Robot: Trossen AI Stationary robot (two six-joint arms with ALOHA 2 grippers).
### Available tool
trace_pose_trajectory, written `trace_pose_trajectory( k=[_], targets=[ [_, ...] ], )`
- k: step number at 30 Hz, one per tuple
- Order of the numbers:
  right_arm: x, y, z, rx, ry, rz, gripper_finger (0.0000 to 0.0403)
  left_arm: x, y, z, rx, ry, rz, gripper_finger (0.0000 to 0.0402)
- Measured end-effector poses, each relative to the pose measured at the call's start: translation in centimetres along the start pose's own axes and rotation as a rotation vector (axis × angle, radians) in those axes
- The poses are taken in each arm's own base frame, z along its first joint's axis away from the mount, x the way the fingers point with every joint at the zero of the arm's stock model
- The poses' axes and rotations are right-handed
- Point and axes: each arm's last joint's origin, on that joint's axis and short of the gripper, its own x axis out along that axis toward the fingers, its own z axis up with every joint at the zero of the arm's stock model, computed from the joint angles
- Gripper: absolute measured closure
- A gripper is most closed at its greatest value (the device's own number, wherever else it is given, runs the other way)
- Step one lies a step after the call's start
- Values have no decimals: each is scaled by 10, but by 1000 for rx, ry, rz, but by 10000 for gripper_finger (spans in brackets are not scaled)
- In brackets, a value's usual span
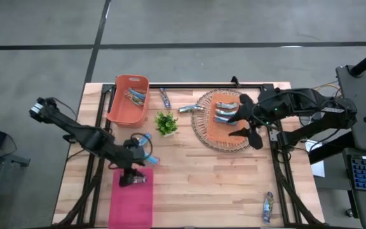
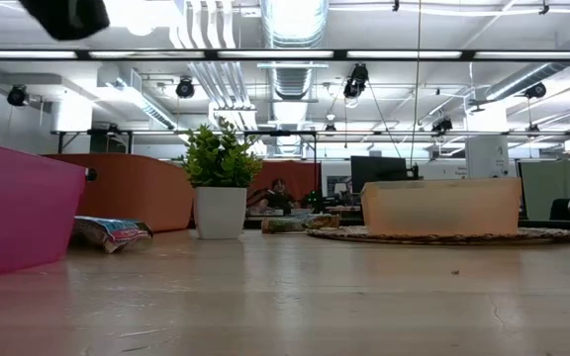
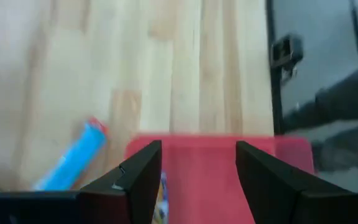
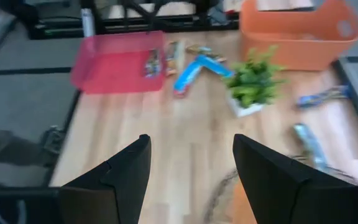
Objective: Pick and place Granola Bars by type
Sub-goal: Put the bottom blue granola bar into the pink bin
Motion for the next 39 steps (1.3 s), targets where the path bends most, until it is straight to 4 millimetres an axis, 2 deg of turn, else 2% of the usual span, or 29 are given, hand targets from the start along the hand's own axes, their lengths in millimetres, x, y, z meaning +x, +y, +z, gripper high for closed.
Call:
trace_pose_trajectory(
  k=[8, 12, 18, 27, 32, 39],
  targets=[
    [17, 9, -10, -145, 138, 264, 183, -36, 0, 18, 88, -412, 73, 216],
    [33, 20, -27, -271, 344, 329, 183, -48, 0, 23, 109, -525, 103, 216],
    [60, 40, -49, -355, 648, 407, 183, -50, 1, 23, 105, -542, 127, 216],
    [92, 78, -85, -465, 853, 496, 133, -48, 1, 23, 94, -540, 131, 216],
    [104, 99, -120, -536, 1004, 518, 109, -48, 1, 23, 84, -540, 129, 216],
    [116, 118, -177, -569, 1212, 467, 105, -48, 1, 23, 76, -541, 130, 216]
  ],
)
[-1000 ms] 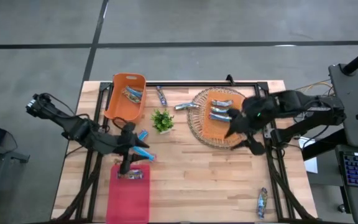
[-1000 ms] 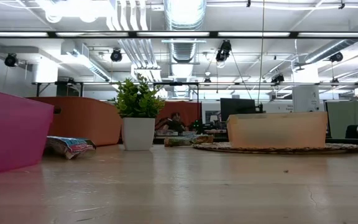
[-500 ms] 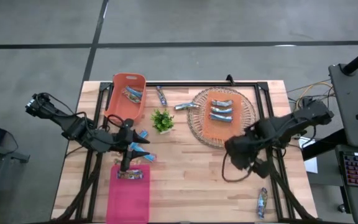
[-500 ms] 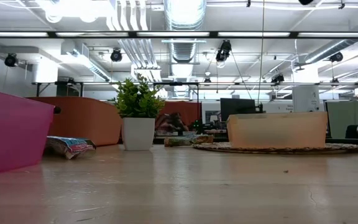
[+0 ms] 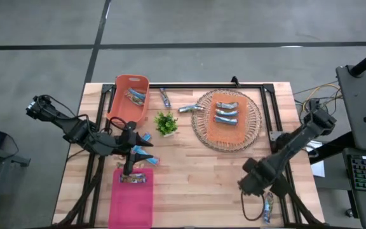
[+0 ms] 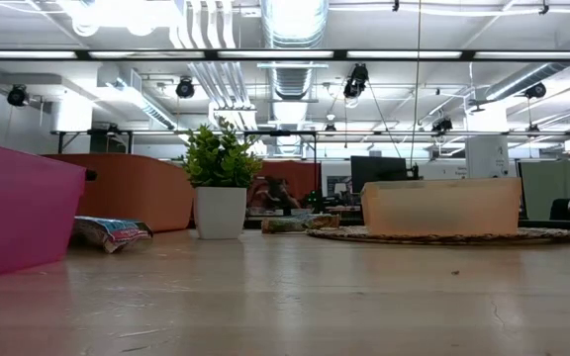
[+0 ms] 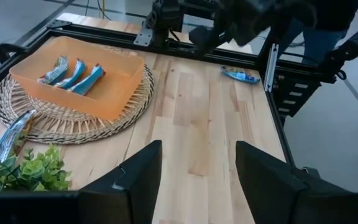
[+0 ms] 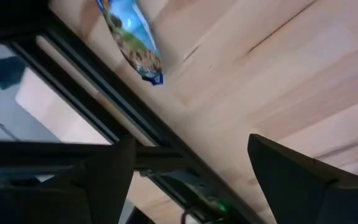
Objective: Pick and place Granola Bars by type
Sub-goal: Put the bottom blue granola bar into the pink bin
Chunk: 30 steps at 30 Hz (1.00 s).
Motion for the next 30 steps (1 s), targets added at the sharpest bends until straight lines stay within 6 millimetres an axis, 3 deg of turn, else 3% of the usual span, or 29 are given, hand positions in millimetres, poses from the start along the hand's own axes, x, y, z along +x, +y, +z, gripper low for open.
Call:
trace_pose_trajectory(
  k=[7, 15, 22, 30],
  targets=[
    [42, 17, 23, 62, 15, -18, 120, 0, 0, 0, -3, 0, 0, 216],
    [69, 36, 46, 51, 4, 31, 123, 0, 0, 0, -20, 0, 0, 216],
    [94, 49, 54, 41, 45, 8, 121, 0, 0, 0, -25, 0, 0, 216],
    [120, 51, 58, 38, 129, -23, 140, 0, 0, 0, -29, 0, 0, 216]
  ],
)
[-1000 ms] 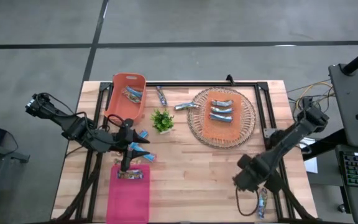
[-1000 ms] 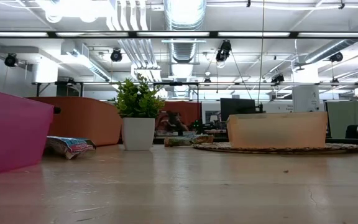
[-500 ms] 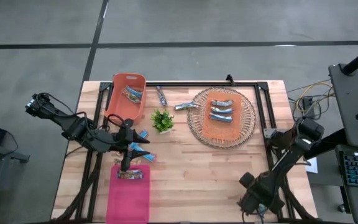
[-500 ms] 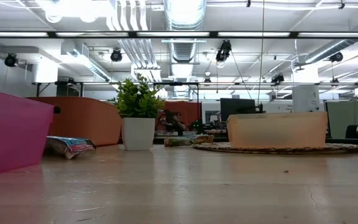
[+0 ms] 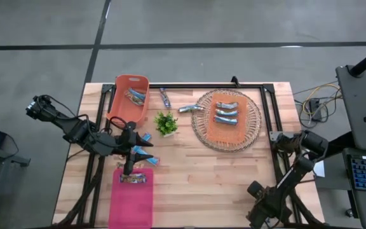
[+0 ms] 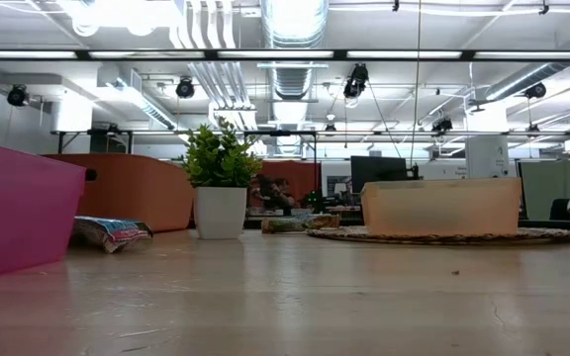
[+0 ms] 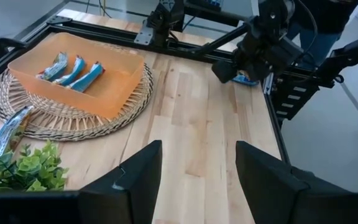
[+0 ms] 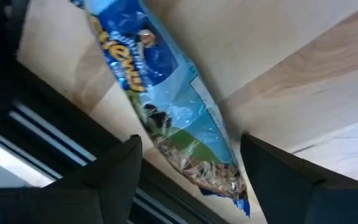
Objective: Pick and place Granola Bars by type
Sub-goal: Put the bottom blue granola bar into the pink bin
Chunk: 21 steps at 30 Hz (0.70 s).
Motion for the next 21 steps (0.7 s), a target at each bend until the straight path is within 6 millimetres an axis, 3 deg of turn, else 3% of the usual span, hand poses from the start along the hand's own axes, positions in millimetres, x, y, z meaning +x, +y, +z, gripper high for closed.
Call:
trace_pose_trajectory(
  k=[8, 21],
  targets=[
    [1, -1, 2, 0, -7, -35, 198, 0, 0, 0, -15, -1, 0, 216],
    [0, -1, 4, 0, -27, -75, 346, 0, 0, 0, 8, -2, 3, 216]
  ],
)
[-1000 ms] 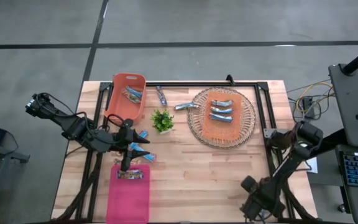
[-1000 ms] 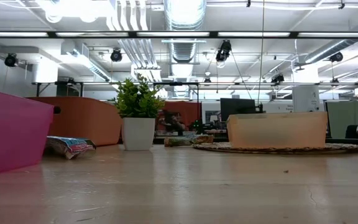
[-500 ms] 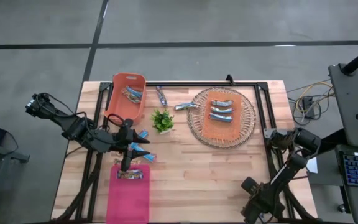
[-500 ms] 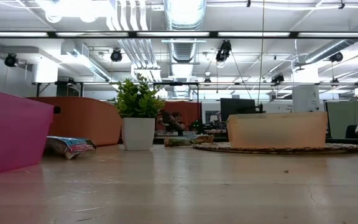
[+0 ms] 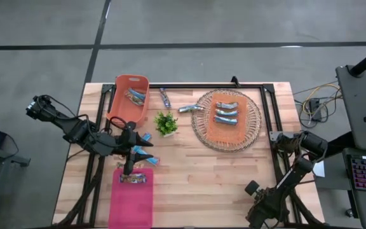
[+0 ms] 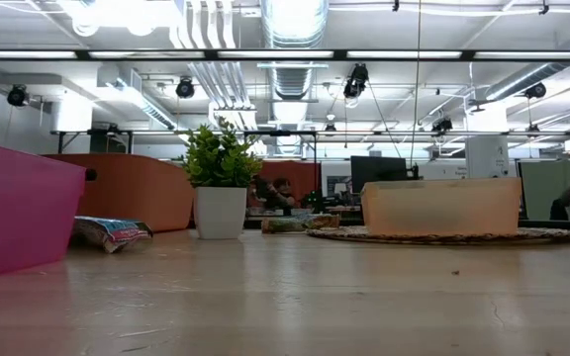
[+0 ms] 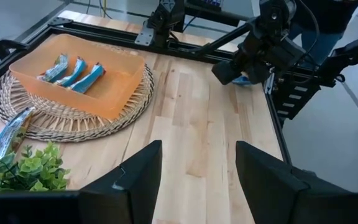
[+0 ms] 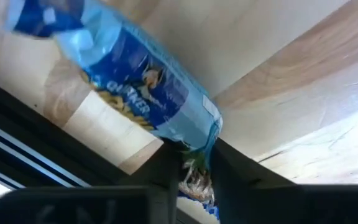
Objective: Pick and place Granola Bars by type
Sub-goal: Put the bottom blue granola bar into the pink bin
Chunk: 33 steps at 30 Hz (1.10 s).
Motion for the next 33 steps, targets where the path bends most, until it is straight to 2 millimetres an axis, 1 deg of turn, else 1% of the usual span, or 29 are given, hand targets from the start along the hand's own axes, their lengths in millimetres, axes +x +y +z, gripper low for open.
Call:
trace_pose_trajectory(
  k=[3, 7, 9, 11, 17, 21, 23, 26, 30, 33],
  targets=[
    [-1, 1, 2, -5, -12, 6, 372, 0, 0, 0, 0, 0, 0, 216],
    [-5, 3, 4, -14, -37, 9, 384, 0, 1, 1, -25, -24, 49, 216],
    [-12, 4, 5, -17, -63, 15, 385, 0, 2, 1, -18, -30, 61, 216],
    [-24, 5, 6, -15, -100, 26, 387, 0, 2, 1, 5, -32, 65, 216],
    [-70, -3, 9, 115, -257, 67, 389, -2, 3, 2, 52, -37, 67, 216],
    [-106, -16, 9, 260, -386, 74, 389, -4, 3, 3, 40, -44, 64, 216],
    [-126, -25, 8, 349, -468, 49, 390, -5, 3, 3, 28, -48, 62, 216],
    [-156, -41, 7, 486, -608, -36, 390, -5, 3, 6, 30, -70, 55, 216],
    [-198, -68, 3, 661, -803, -174, 390, -7, 1, 10, 82, -110, 42, 216],
    [-222, -87, -2, 764, -911, -272, 390, -9, 0, 14, 122, -151, 30, 216]
  ],
)
